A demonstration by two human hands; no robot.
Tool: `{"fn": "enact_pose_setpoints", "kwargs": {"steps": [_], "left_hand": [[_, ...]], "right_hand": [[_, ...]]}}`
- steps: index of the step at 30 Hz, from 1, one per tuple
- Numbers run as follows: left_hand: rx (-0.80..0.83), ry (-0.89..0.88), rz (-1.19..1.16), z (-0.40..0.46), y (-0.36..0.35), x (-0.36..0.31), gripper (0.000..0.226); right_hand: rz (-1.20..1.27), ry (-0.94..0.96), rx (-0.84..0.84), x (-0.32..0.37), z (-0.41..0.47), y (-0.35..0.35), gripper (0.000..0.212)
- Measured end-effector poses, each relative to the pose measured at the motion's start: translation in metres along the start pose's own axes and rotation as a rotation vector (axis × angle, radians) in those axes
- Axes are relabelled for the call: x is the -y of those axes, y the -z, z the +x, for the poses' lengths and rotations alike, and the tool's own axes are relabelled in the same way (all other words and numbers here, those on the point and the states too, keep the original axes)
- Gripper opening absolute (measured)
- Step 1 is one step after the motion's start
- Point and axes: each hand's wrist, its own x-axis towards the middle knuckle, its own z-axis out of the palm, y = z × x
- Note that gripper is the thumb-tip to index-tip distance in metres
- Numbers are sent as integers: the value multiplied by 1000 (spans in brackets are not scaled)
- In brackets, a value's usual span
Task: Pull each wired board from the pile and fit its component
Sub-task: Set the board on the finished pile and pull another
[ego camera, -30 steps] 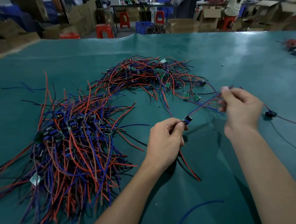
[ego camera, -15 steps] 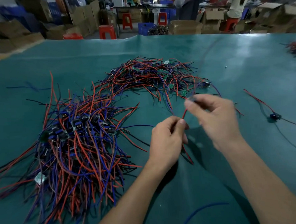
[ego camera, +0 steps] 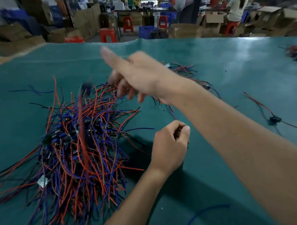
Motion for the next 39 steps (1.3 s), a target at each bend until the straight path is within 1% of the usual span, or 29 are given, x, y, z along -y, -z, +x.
{"fn": "enact_pose_setpoints", "kwargs": {"steps": [1,2,4,6,8,9,11,12,14,15,17,18,19,20,22,24,26,28,30,31,33,35,37,39], "left_hand": [[-5,27,13,1,0,0,22],[-9,42,13,1,0,0,21],[-24,27,30,3,-2,0,17],[-42,9,46,3,-2,0,14],[-47,16,41,4,-3,1,12],[-49,24,36,4,-3,2,12],[-49,28,27,4,-3,1,12],[-49,29,23,3,-3,1,11],[-54,39,22,4,-2,1,9],[-57,45,17,4,-2,1,9],[-64,54,-5,5,-2,1,7],[-70,58,-16,5,-2,1,7],[-77,65,-34,6,-2,1,7],[-84,72,-69,6,-2,1,7],[-84,81,-160,5,-1,0,11],[-60,88,-198,5,-1,-1,23],[-46,74,-179,5,0,0,30],[-59,71,-180,6,1,2,31],[-81,60,-191,8,3,5,23],[-94,55,-188,9,3,7,18],[-113,61,-171,10,3,11,14],[-109,73,-168,10,2,10,18],[-99,84,-187,9,1,7,29],[-96,84,-195,9,2,5,33]], "right_hand": [[-148,-72,17,-14,9,4,64],[-301,-124,-24,-33,16,13,55],[-623,-259,-168,-80,20,42,27],[-813,-441,-222,-125,10,68,31],[-826,-571,-224,-162,-10,84,31],[-793,-593,-243,-175,-17,88,28],[-672,-594,-337,-189,-27,94,14],[-601,-594,-384,-191,-29,98,10],[-462,-588,-489,-190,-33,107,19],[-375,-570,-559,-186,-36,111,20],[-237,-504,-715,-173,-47,119,15],[-212,-451,-776,-166,-52,120,13],[-215,-394,-801,-157,-58,117,12],[-236,-335,-782,-149,-65,108,12],[-275,-241,-656,-134,-78,81,17],[-204,-235,-529,-131,-88,50,19],[4,-260,-487,-135,-94,29,13],[289,-256,-482,-139,-99,19,7],[514,-222,-437,-143,-103,14,16],[558,-207,-410,-145,-105,12,20],[609,-197,-388,-146,-108,14,25],[637,-200,-405,-146,-108,18,24],[524,-230,-468,-150,-107,18,20],[426,-252,-494,-153,-106,15,12]]}}
